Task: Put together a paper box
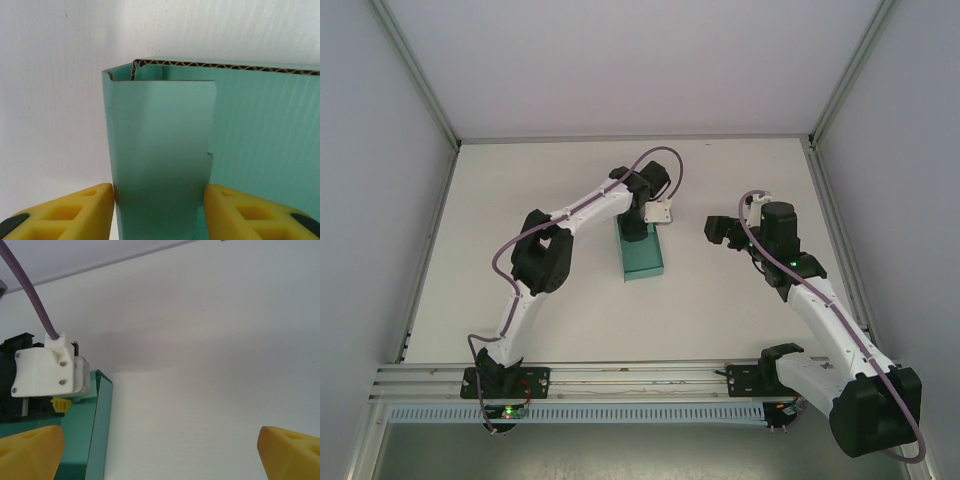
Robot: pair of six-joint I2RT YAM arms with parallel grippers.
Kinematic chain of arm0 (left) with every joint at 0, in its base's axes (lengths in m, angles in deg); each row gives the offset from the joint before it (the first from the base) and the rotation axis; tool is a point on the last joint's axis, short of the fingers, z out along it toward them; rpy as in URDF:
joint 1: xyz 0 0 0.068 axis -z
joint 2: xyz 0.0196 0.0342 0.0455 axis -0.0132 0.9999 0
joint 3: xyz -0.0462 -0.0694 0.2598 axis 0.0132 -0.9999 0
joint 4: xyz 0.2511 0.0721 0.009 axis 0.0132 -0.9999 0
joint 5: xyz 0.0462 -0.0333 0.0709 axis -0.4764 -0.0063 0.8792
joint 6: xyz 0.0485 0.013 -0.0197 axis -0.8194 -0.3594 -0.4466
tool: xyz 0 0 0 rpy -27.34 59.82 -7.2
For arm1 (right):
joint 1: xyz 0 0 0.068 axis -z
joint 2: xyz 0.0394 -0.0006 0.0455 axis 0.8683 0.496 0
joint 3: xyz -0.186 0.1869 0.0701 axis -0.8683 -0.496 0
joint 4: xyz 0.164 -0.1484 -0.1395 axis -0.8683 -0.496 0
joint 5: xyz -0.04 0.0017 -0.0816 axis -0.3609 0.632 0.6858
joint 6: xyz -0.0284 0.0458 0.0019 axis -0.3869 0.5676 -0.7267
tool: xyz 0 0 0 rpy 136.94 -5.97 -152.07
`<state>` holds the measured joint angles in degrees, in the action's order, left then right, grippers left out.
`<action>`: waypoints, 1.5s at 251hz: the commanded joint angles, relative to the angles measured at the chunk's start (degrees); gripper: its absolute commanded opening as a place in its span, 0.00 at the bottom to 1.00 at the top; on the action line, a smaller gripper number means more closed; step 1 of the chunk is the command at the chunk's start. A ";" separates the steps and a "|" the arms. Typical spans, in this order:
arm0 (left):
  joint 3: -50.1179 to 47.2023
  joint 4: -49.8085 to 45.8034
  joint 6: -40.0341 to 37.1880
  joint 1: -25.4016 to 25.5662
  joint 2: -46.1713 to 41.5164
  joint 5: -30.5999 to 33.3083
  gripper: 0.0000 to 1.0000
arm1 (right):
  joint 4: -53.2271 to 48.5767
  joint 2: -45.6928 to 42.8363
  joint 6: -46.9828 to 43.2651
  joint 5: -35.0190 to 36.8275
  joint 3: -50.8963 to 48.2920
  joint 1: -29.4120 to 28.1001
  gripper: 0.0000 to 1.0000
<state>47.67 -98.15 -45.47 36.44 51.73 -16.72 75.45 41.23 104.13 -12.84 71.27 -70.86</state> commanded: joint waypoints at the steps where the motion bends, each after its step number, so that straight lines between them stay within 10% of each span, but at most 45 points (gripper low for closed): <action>1: 0.55 -2.61 -1.81 0.77 -2.32 -1.54 0.50 | -0.02 0.42 -1.55 -1.18 -0.03 0.66 0.98; 207: 1.25 0.14 7.58 0.26 3.69 4.99 0.20 | 3.40 5.45 3.61 -7.90 -2.28 0.36 0.98; 295: -0.89 5.51 36.45 3.28 -3.04 25.50 0.04 | -4.15 13.31 16.12 13.14 3.65 -13.44 0.99; 376: -0.86 -1.64 54.31 5.36 -5.54 38.04 0.06 | 3.37 23.19 23.58 11.01 7.17 -17.16 0.98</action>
<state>45.18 -94.70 -1.95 41.42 47.49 13.12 77.40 60.10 124.11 -3.44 74.50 -85.65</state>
